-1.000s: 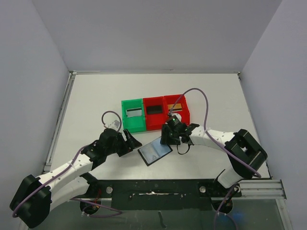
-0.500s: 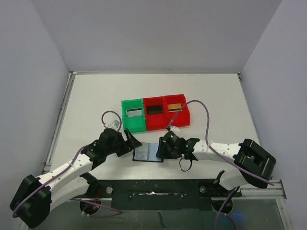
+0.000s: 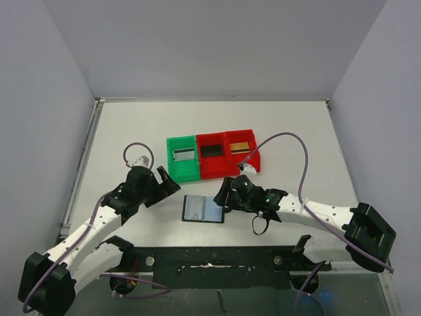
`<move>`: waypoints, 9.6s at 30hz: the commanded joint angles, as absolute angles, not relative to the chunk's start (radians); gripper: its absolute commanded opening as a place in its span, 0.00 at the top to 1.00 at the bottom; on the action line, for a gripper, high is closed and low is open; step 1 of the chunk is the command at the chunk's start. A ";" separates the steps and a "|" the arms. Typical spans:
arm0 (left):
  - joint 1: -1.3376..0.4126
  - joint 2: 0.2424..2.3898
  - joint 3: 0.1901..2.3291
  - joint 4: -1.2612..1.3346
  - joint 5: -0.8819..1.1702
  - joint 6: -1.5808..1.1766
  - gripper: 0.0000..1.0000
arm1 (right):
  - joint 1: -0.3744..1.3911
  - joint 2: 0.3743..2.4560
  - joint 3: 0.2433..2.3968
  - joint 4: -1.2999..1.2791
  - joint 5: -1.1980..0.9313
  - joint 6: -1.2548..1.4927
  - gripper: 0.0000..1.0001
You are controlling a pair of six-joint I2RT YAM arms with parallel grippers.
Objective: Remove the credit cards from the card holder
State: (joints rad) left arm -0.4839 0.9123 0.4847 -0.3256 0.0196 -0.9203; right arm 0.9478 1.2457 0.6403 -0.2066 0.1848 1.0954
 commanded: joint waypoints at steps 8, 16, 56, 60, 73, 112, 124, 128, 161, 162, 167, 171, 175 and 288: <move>-0.392 0.918 0.466 -0.190 0.228 -0.889 0.31 | 0.885 1.384 0.549 0.355 -0.035 1.242 0.56; -0.413 1.000 0.481 -0.163 0.304 -0.857 0.37 | 0.887 1.567 0.645 0.395 -0.120 1.219 0.60; -0.652 1.281 0.589 -0.188 0.222 -0.741 0.70 | 0.918 1.589 0.635 0.190 -0.062 1.211 0.74; -0.675 1.297 0.596 -0.191 0.224 -0.715 0.70 | 0.911 1.592 0.608 0.229 -0.078 1.219 0.74; -0.748 1.395 0.669 -0.332 0.037 -0.733 0.83 | 0.859 1.603 0.507 0.500 -0.197 1.241 0.90; -0.748 1.418 0.674 -0.339 0.032 -0.738 0.83 | 0.877 1.604 0.574 0.286 -0.146 1.218 0.73; -0.749 1.431 0.697 -0.365 0.022 -0.737 0.83 | 0.923 1.494 0.606 0.104 0.024 1.204 0.70; -0.749 1.431 0.698 -0.355 0.030 -0.735 0.83 | 0.913 1.537 0.627 0.168 -0.061 1.164 0.70; -0.749 1.445 0.689 -0.345 0.034 -0.748 0.84 | 0.831 1.565 0.490 0.475 -0.257 1.223 0.83; -0.749 1.440 0.689 -0.342 0.040 -0.748 0.84 | 0.843 1.580 0.520 0.420 -0.239 1.215 0.79; -0.749 1.419 0.682 -0.332 0.050 -0.754 0.84 | 0.904 1.640 0.623 0.230 -0.154 1.201 0.62; -0.749 1.415 0.668 -0.320 0.059 -0.764 0.84 | 0.909 1.646 0.605 0.307 -0.168 1.217 0.67; -0.749 1.412 0.666 -0.319 0.057 -0.765 0.84 | 0.907 1.634 0.586 0.397 -0.198 1.210 0.88; -0.579 0.897 0.547 -0.454 -0.055 -0.917 0.68 | 1.066 1.588 0.973 -0.290 0.240 0.999 0.44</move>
State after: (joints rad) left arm -0.6041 0.9688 0.5545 -0.4282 -0.0078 -0.8879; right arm 1.0515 1.5524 0.9230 -0.2668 0.2001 1.0241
